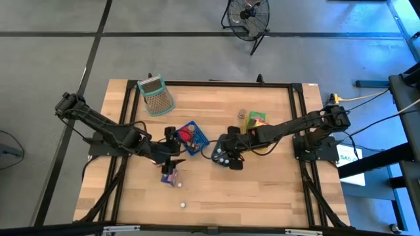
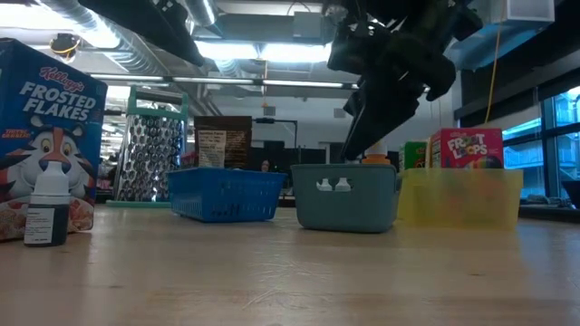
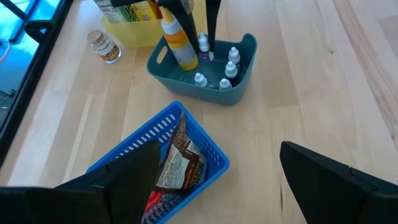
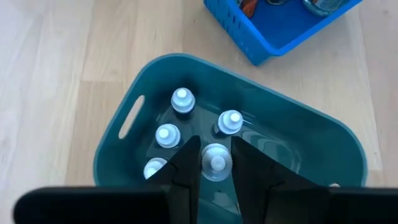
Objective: Pick & Place Kitchen Items
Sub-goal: Put the purple food coloring bottle into the green bin, then adjust the yellow food coloring bottle in the green bin
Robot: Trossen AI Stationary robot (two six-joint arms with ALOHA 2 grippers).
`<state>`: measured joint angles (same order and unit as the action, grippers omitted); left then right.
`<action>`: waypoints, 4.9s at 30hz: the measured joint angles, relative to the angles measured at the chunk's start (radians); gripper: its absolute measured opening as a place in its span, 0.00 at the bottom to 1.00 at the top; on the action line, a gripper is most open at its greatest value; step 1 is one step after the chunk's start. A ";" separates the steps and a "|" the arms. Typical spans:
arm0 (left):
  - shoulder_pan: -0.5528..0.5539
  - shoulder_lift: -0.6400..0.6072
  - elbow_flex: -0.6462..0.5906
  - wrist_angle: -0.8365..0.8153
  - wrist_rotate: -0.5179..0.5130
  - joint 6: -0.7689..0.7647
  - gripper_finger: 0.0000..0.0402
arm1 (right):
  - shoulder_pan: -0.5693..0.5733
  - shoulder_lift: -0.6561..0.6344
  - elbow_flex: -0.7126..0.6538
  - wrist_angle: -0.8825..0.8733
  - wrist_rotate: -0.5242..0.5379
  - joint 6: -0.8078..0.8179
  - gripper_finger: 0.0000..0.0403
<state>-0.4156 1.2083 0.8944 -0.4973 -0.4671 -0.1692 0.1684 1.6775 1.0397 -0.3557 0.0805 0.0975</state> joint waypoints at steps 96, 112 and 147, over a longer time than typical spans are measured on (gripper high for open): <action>0.000 0.000 0.000 0.007 0.013 -0.003 0.82 | -0.004 0.067 0.000 -0.008 -0.017 -0.031 0.18; -0.001 0.000 0.000 0.008 0.014 -0.011 0.82 | -0.004 0.094 0.005 0.009 -0.017 -0.034 0.24; -0.001 0.000 0.000 0.007 0.017 -0.019 0.82 | -0.005 0.103 0.039 -0.002 -0.012 -0.023 0.25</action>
<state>-0.4168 1.2080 0.8940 -0.4900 -0.4503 -0.1882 0.1635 1.7803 1.0784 -0.3581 0.0681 0.0749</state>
